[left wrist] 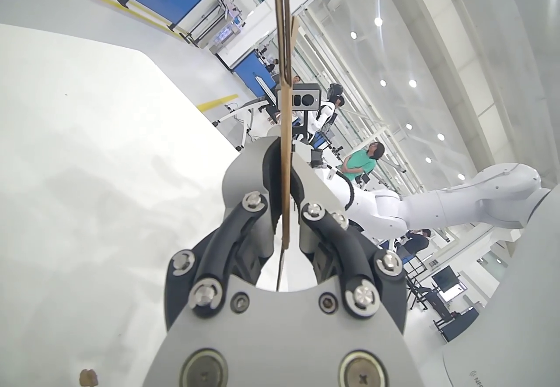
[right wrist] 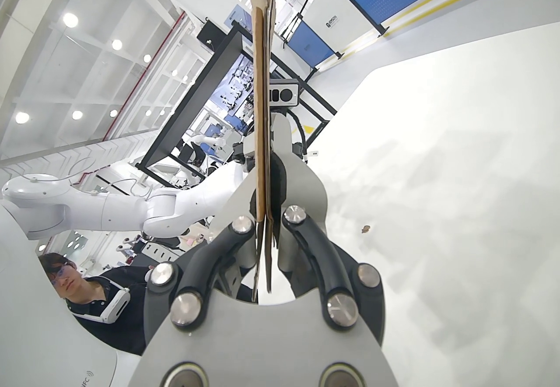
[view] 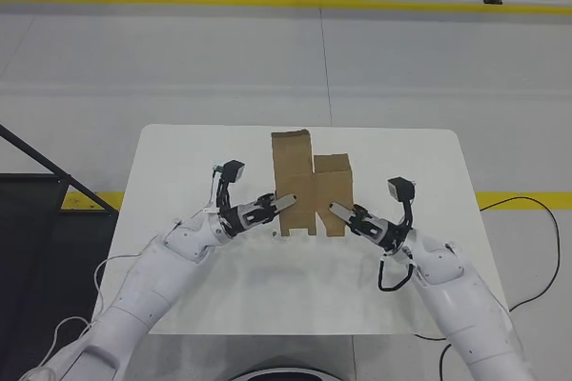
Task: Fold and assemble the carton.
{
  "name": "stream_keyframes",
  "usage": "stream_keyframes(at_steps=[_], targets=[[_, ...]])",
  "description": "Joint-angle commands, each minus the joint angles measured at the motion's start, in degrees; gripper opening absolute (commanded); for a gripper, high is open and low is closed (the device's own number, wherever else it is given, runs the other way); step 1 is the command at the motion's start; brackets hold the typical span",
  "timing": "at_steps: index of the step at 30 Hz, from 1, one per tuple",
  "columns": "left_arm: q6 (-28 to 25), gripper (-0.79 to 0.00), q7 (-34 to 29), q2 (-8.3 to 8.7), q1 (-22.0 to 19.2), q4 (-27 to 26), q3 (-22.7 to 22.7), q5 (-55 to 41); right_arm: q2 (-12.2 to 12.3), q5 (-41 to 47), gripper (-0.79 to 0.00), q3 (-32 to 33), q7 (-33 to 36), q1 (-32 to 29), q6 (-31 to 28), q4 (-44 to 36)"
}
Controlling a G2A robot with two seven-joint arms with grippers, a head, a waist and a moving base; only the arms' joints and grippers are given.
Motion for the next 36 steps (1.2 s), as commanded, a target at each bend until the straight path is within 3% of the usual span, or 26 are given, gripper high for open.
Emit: stream_keyframes(at_steps=[1, 9, 18, 20, 22, 23, 36], targets=[[0.0, 0.0, -0.59, 0.19, 0.01, -0.22, -0.82, -2.73, 0.13, -0.35, -0.785, 0.35, -0.11, -0.29, -0.71, -0.07], [0.0, 0.0, -4.83, 1.18, -0.64, -0.33, -4.33, -10.05, 0.77, -1.47, -0.785, 1.69, 0.32, -1.79, -3.22, -0.92], [0.0, 0.0, -8.46, 1.29, -3.41, 1.09, -4.76, -11.47, 1.32, -2.71, -0.785, 1.94, 1.41, -2.32, -5.88, -0.88], [0.0, -0.256, -8.67, 1.28, -3.91, 0.94, -4.91, -9.99, 1.46, -2.81, -0.785, 1.73, 2.27, -2.21, -5.77, -0.89], [0.0, -0.166, -8.67, 1.28, -3.91, 0.94, -4.91, -9.99, 1.46, -2.81, -0.785, 1.73, 2.27, -2.21, -5.77, -0.89], [0.0, 0.0, -8.67, 1.28, -3.91, 0.94, -4.91, -9.99, 1.46, -2.81, -0.785, 1.73, 2.27, -2.21, -5.77, -0.89], [0.0, 0.0, -8.67, 1.28, -3.91, 0.94, -4.91, -9.99, 1.57, -4.65, -0.785, 2.11, -0.06, -3.61, -4.11, -2.98]])
